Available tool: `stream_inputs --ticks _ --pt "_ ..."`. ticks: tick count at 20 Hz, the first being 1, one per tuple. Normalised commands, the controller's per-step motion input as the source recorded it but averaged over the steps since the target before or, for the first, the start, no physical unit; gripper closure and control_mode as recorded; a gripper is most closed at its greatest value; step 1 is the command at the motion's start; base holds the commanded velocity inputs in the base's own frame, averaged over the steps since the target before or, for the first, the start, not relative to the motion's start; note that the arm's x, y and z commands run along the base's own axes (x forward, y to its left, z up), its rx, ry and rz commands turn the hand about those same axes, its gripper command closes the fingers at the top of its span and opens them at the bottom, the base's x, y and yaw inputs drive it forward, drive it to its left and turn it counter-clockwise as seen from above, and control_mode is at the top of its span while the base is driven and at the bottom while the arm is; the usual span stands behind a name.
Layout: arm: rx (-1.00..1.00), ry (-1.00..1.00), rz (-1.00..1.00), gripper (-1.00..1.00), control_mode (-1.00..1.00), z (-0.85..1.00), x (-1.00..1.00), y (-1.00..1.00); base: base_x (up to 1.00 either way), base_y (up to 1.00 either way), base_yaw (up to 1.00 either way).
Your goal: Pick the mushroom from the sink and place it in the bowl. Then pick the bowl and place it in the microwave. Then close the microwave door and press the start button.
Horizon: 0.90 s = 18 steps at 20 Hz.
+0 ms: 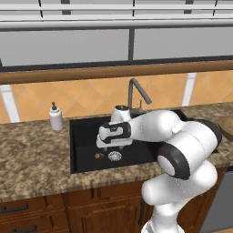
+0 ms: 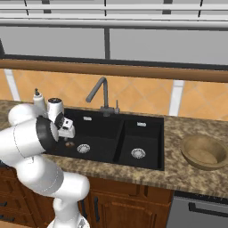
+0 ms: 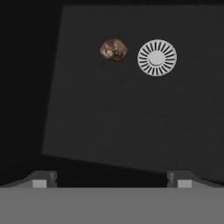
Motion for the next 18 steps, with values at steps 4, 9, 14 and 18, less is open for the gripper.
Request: stream_inputs --ticks 4,9,14,18 --pt "0.00 -0.03 -0.02 -1.00 -1.00 -0.26 0.04 0.05 0.00 0.00 0.00" --pt "0.00 0.00 -0.02 -1.00 -1.00 -0.24 0.27 0.00 0.00 0.00 0.00" --pt "0.00 0.00 -0.01 -1.00 -1.00 -0.30 0.31 0.02 0.00 0.00 0.00" --pt "0.00 0.01 0.00 -1.00 -1.00 -0.23 0.44 0.05 0.00 0.00 0.00"
